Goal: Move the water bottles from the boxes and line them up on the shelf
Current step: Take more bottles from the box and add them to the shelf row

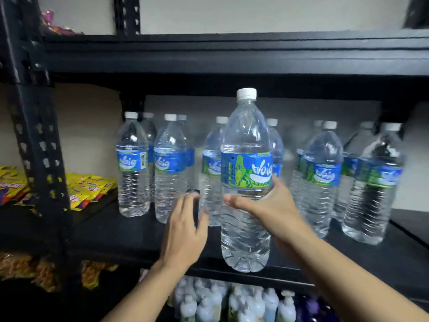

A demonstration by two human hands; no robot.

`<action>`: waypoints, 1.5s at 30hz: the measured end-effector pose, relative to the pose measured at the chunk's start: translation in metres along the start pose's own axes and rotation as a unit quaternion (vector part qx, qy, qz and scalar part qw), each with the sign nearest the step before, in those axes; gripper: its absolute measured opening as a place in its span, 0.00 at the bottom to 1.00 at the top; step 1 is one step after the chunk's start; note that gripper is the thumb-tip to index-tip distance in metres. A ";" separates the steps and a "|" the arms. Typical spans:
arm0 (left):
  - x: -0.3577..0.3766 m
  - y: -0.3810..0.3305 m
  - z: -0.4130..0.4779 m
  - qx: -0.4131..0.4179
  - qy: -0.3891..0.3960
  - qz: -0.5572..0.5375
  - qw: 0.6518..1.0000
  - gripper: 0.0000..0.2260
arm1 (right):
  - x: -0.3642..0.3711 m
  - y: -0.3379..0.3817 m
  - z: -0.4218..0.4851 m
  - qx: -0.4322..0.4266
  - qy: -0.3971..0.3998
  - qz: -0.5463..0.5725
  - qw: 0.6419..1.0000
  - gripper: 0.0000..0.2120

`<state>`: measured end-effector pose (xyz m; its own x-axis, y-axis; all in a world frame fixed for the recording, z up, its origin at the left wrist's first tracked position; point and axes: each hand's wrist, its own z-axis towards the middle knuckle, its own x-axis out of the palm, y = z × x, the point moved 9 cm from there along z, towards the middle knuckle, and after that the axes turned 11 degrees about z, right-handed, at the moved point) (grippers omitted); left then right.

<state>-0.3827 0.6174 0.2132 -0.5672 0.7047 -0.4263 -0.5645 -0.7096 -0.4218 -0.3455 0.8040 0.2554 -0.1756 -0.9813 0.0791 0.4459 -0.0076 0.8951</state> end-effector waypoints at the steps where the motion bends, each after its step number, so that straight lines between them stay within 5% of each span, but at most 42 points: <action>1: 0.016 -0.025 -0.002 0.021 0.027 -0.009 0.999 0.17 | -0.018 0.005 -0.004 -0.003 -0.013 -0.006 1.000 0.36; 11: 0.155 -0.223 -0.057 0.131 0.232 -0.025 0.963 0.28 | -0.238 0.052 -0.054 -0.027 -0.181 -0.096 0.978 0.34; 20: 0.253 -0.252 -0.100 0.132 0.411 0.118 0.894 0.40 | -0.341 0.050 -0.056 -0.022 -0.258 -0.153 0.954 0.43; 24: 0.263 -0.248 -0.099 0.101 0.442 0.134 0.881 0.34 | -0.352 0.048 -0.052 -0.030 -0.265 -0.156 0.951 0.44; 29: 0.273 -0.239 -0.112 0.131 0.465 0.195 0.854 0.42 | -0.351 0.043 -0.044 -0.037 -0.272 -0.155 0.949 0.42; 45: 0.270 -0.241 -0.113 0.132 0.462 0.199 0.854 0.55 | -0.350 0.004 -0.036 -0.024 -0.353 -0.200 0.914 0.39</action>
<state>-0.3323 0.9785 0.1090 -0.0986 0.0200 -0.9949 -0.6216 -0.7820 0.0459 -0.2509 1.1403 0.2160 -0.8480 -0.5291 0.0294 0.2575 -0.3629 0.8955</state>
